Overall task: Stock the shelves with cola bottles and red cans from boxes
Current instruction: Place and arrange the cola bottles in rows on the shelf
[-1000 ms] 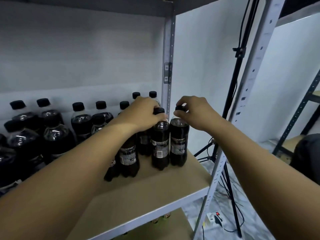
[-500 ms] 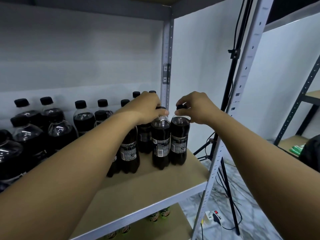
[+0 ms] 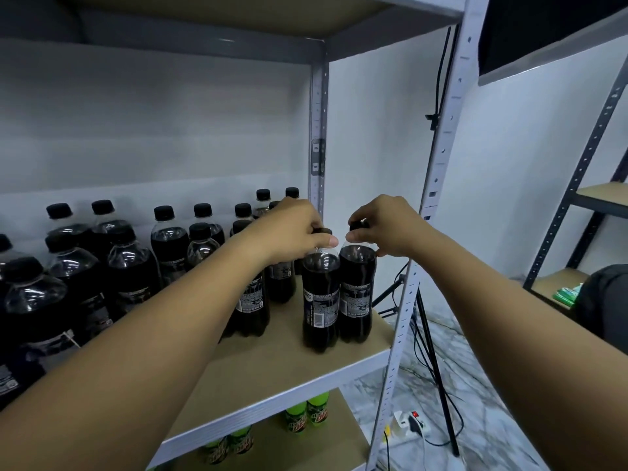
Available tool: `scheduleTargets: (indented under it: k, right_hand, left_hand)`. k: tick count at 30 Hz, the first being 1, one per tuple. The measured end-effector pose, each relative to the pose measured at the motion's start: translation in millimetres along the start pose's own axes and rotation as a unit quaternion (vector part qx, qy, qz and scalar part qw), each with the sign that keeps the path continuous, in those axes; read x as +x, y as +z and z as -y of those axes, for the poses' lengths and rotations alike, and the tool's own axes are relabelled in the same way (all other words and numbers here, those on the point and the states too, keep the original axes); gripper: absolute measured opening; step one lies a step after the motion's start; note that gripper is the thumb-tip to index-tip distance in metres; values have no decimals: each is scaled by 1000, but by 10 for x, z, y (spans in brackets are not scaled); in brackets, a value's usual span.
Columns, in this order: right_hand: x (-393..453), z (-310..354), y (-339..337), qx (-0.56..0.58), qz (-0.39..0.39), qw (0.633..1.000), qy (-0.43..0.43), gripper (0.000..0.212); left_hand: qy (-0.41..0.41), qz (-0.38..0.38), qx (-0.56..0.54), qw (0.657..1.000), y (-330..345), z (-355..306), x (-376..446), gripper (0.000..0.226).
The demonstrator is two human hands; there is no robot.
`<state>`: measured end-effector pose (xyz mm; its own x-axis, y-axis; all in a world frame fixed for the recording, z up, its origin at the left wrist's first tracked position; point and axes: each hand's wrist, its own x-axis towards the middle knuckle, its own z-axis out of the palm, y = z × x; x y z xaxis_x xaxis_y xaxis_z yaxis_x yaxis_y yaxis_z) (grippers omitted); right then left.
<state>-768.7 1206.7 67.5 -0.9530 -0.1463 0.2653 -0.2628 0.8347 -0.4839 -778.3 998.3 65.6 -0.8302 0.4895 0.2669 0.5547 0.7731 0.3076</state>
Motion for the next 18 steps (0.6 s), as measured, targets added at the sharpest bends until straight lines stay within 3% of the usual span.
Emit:
scheduleTargets:
  k: [9, 18]
  right_hand:
    - [-149, 77, -71, 21, 15, 998, 54, 29]
    - [-201, 190, -54, -25, 14, 999, 42, 33]
  left_hand:
    - [-1, 13, -24, 1000, -79, -82, -122, 37]
    - [-15, 16, -31, 999, -97, -128, -141, 34]
